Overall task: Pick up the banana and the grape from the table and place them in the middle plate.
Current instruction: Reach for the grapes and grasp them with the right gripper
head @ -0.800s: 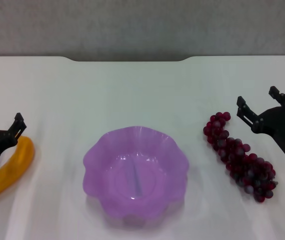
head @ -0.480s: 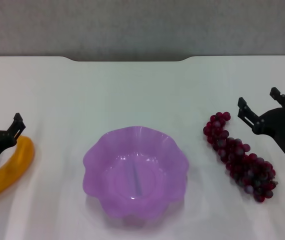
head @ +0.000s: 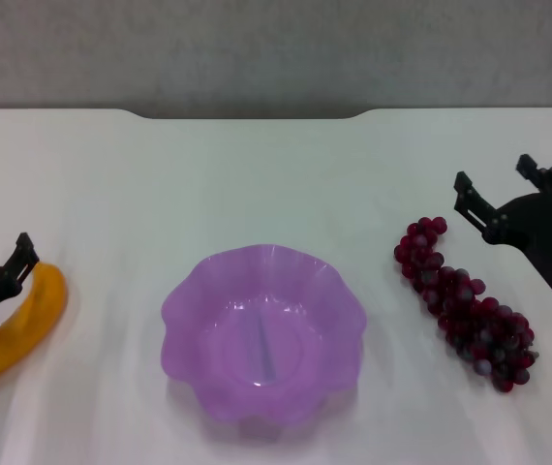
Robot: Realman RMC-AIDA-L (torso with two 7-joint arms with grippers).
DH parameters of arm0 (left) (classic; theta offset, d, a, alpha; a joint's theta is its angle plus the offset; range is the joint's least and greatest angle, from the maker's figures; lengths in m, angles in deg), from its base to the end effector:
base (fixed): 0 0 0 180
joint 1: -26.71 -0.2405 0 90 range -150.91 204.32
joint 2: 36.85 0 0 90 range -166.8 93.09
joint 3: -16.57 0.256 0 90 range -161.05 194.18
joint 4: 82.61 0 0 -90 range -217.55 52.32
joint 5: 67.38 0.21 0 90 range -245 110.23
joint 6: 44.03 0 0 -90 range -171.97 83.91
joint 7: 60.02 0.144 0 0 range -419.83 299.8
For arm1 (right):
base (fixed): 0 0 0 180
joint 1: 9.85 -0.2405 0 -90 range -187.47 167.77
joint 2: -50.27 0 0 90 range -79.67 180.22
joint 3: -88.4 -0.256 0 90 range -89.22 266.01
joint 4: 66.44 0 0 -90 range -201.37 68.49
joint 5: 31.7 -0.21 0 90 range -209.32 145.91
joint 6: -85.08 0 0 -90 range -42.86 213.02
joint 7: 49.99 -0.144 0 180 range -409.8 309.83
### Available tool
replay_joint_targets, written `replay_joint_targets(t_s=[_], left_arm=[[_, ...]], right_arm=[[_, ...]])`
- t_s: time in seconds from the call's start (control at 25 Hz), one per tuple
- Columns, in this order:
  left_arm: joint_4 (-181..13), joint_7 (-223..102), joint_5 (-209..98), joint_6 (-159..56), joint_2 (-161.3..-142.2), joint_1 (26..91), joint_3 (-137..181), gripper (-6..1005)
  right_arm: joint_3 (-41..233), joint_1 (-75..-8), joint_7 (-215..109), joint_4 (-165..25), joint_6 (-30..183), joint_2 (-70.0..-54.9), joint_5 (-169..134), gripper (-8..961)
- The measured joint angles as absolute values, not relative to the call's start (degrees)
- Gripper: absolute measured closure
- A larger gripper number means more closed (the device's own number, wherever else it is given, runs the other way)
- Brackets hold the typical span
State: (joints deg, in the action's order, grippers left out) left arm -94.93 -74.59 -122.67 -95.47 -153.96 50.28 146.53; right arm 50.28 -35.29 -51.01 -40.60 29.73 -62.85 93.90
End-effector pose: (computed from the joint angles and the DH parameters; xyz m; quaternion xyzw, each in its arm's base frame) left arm -0.3697 0.3320 -0.0126 -0.6427 -0.3835 -0.2601 0.6101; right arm 0.2914 0.3519 -0.0336 -0.7548 0.2131 0.2861 0.5504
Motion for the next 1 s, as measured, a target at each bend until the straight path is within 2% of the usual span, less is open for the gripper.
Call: replay_joint_targets(t_s=[0.08, 0.24, 0.32, 0.36, 0.4, 0.44, 0.48, 0.56, 0.64, 0.72, 0.76, 1.0], left_arm=[[-94.80, -74.59, -122.67, -95.10, -153.93, 50.19, 146.41, 119], [-94.72, -74.61, -122.67, -95.02, -153.92, 50.23, 146.38, 119], [-94.71, -74.60, -122.65, -95.01, -153.92, 50.25, 146.38, 119], [-94.71, -74.60, -122.62, -95.00, -153.92, 50.26, 146.43, 119], [-94.70, -74.60, -122.61, -94.99, -153.92, 50.26, 146.46, 119], [-94.71, -74.61, -122.60, -95.00, -153.92, 50.28, 146.48, 119], [-94.71, -74.61, -122.59, -95.00, -153.92, 50.29, 146.48, 119], [-94.71, -74.61, -122.58, -95.00, -153.92, 50.33, 146.43, 119], [-94.72, -74.59, -122.55, -94.99, -153.94, 50.38, 146.49, 119], [-94.74, -74.43, -122.49, -95.00, -153.98, 50.50, 146.65, 119], [-94.84, -74.30, -122.43, -95.00, -154.02, 50.61, 146.69, 119], [-95.08, -74.59, -122.38, -95.00, -154.00, 50.67, 146.62, 119]], right_arm=[[49.37, -34.99, -50.95, -36.32, 34.27, -60.76, 93.89, 71], [45.58, -34.05, -50.23, -24.94, 48.69, -55.47, 93.88, 71], [41.48, -33.06, -47.36, -19.02, 58.20, -53.90, 93.88, 71], [39.06, -32.39, -45.14, -16.44, 62.96, -53.58, 93.89, 71], [32.11, -30.38, -38.77, -10.59, 74.10, -53.76, 93.89, 71], [32.11, -30.38, -38.77, -10.59, 74.10, -53.76, 93.89, 71], [27.61, -29.27, -35.20, -7.60, 79.87, -54.56, 93.89, 71], [18.62, -27.49, -28.20, -2.85, 91.17, -57.28, 93.90, 71], [8.00, -26.40, -20.98, 0.73, 102.98, -61.53, 93.89, 72], [-0.21, -26.03, -16.18, 2.78, 112.22, -64.08, 93.76, 72], [-3.19, -26.03, -15.18, 3.57, 116.15, -64.58, 93.57, 72], [-14.92, -29.02, -18.22, 5.04, 134.06, -64.20, 96.41, 72]])
